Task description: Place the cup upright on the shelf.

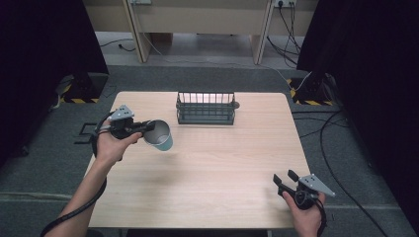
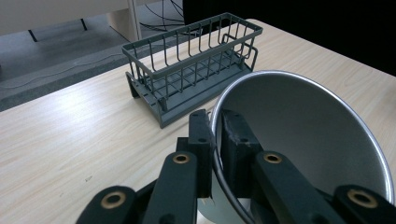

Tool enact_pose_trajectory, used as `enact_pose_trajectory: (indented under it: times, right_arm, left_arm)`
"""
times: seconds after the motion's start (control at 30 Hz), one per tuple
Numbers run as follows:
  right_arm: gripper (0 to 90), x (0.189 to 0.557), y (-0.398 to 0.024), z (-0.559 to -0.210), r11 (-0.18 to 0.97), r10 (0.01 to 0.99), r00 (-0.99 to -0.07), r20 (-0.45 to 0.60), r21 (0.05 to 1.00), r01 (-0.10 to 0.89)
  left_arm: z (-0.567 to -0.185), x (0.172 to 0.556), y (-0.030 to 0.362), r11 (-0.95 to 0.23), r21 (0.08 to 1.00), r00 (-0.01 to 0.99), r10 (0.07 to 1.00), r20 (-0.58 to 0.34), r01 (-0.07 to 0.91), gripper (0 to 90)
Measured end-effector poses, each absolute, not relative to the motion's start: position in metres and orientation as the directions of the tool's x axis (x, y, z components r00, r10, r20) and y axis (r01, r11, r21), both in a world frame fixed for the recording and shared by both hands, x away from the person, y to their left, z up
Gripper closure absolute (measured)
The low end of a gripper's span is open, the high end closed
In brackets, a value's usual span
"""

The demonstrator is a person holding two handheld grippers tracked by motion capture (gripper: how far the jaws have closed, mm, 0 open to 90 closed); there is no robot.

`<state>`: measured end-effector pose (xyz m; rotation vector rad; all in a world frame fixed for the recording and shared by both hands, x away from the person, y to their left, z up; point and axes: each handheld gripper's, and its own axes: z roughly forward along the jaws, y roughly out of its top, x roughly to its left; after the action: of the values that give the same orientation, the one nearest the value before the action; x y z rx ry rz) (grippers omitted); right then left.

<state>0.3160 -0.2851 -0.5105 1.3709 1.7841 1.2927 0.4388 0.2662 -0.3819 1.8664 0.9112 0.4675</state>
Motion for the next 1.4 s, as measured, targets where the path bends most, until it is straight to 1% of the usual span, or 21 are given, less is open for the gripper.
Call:
enact_pose_trajectory:
  times: [0.77,1.4]
  right_arm:
    - [35.8,0.316,-0.285,-0.511,0.024,0.932,-0.339,0.130,0.909,0.416]
    - [36.0,0.317,-0.286,-0.511,0.026,0.931,-0.340,0.128,0.910,0.413]
  left_arm:
    - [-0.362,0.455,0.253,-0.241,0.902,0.653,0.755,-0.058,0.358,82.6]
    - [-0.361,0.467,0.242,-0.232,0.904,0.653,0.755,-0.066,0.359,82.6]
